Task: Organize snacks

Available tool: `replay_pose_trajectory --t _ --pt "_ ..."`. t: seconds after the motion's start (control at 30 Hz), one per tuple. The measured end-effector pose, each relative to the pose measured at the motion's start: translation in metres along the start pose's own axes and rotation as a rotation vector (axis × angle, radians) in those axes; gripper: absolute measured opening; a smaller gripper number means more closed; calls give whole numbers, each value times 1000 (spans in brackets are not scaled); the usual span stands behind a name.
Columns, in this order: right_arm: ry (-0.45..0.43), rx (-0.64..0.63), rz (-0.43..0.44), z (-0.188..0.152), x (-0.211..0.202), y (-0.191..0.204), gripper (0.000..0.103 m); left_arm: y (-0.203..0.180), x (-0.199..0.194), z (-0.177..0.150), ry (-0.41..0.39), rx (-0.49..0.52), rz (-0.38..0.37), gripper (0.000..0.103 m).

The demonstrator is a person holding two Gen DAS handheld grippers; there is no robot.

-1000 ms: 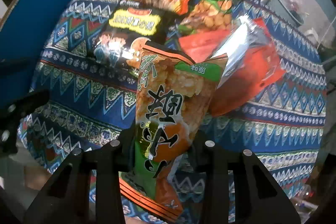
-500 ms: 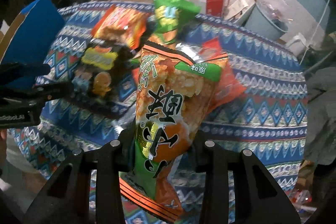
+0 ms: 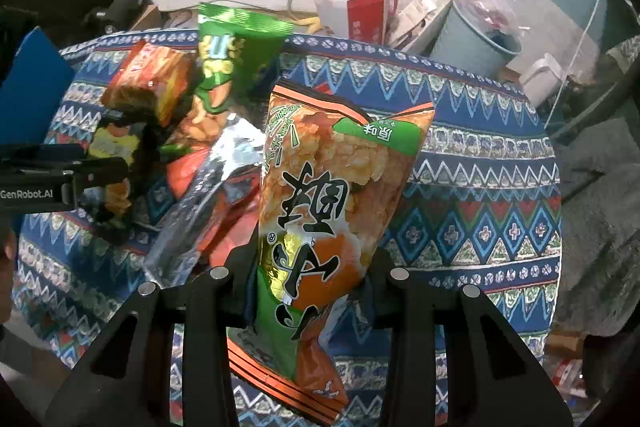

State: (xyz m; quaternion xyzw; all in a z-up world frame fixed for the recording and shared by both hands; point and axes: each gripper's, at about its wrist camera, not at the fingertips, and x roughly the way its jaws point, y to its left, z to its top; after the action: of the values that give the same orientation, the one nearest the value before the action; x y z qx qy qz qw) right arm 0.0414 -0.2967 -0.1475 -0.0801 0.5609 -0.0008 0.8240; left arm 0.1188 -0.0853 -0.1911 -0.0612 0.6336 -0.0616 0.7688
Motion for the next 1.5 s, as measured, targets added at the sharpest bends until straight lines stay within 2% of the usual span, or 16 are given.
replay_pose_trajectory --t 0.17,0.33,0.4,0.47,0.7,1.5 --pt "-1 -2 2 6 4 -2 37 -1 14 4 17 -22 -3 86" --pt "-7 -8 -1 11 5 1 37 -15 18 2 -6 69 19 85" --pt "-5 -8 0 14 6 2 37 -21 19 1 -25 104 48 70" --pt "-5 -11 0 16 6 3 37 -24 18 -1 -36 131 51 64" --pt "-13 -27 -1 18 1 11 37 -16 11 -14 -39 148 44 64" --pt "-75 -86 43 33 -34 54 37 34 -102 -45 -212 215 71 64"
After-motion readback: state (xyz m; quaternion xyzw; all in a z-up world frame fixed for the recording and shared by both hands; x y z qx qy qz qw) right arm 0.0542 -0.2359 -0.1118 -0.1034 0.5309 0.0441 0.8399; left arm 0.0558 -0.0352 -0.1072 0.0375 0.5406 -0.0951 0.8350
